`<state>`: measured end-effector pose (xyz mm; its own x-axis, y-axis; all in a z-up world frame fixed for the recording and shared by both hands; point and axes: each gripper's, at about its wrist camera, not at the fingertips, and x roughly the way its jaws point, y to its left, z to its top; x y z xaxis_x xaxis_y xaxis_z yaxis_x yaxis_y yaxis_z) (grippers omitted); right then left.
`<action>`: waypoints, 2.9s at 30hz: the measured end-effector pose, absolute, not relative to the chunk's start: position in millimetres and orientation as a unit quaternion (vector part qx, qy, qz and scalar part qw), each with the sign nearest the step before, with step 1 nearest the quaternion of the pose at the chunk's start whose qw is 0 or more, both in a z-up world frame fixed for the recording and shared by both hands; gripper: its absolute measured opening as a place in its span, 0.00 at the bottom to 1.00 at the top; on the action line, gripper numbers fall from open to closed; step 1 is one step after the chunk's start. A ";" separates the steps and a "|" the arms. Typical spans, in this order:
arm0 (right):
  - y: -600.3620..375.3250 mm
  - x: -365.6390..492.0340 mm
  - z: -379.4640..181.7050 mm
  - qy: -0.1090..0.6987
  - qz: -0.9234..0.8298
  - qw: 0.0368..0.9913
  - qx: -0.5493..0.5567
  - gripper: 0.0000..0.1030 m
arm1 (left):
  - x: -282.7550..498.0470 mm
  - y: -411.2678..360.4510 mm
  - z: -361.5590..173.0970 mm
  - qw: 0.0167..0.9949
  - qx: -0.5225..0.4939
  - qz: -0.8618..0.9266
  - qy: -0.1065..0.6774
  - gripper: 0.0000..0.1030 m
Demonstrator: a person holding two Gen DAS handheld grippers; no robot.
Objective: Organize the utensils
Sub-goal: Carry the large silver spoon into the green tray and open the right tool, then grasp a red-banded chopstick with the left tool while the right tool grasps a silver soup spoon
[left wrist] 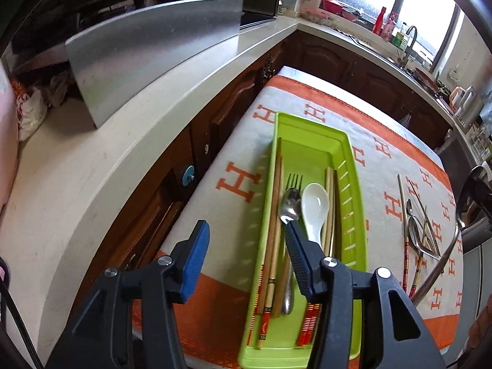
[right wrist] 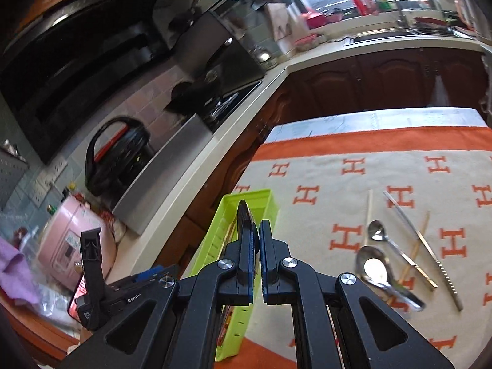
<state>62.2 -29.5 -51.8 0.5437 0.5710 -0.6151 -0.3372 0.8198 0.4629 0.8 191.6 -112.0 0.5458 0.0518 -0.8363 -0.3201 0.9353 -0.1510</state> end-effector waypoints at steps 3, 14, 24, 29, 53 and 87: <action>0.8 64.7 -61.1 0.409 0.266 0.865 0.116 0.03 | -2.6 202.9 -120.8 0.865 -0.160 0.104 0.464 0.48; 70.2 96.3 -103.1 0.438 0.245 0.865 -0.001 0.03 | -1.6 227.1 -146.2 0.855 -0.187 0.107 0.472 0.48; 119.2 139.1 -149.1 0.463 0.231 0.853 -0.072 0.03 | 4.4 229.5 -153.6 0.850 -0.181 0.114 0.482 0.59; 133.7 147.5 -171.0 0.480 0.222 0.843 -0.099 0.03 | 3.6 236.3 -156.1 0.844 -0.186 0.130 0.487 0.65; 33.5 67.2 -123.5 0.477 0.190 0.857 -0.032 0.24 | -4.9 201.0 -132.1 0.858 -0.153 0.108 0.479 0.71; -193.0 28.2 -135.9 0.458 0.105 0.874 0.124 0.30 | 58.5 -18.4 -124.1 0.844 -0.002 -0.047 0.534 0.72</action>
<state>28.2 -193.0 -135.9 0.5595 0.2964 -0.7740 -0.0692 0.9473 0.3128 58.5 -18.4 -124.1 0.4250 -0.0808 -0.9016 0.0773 0.9956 -0.0528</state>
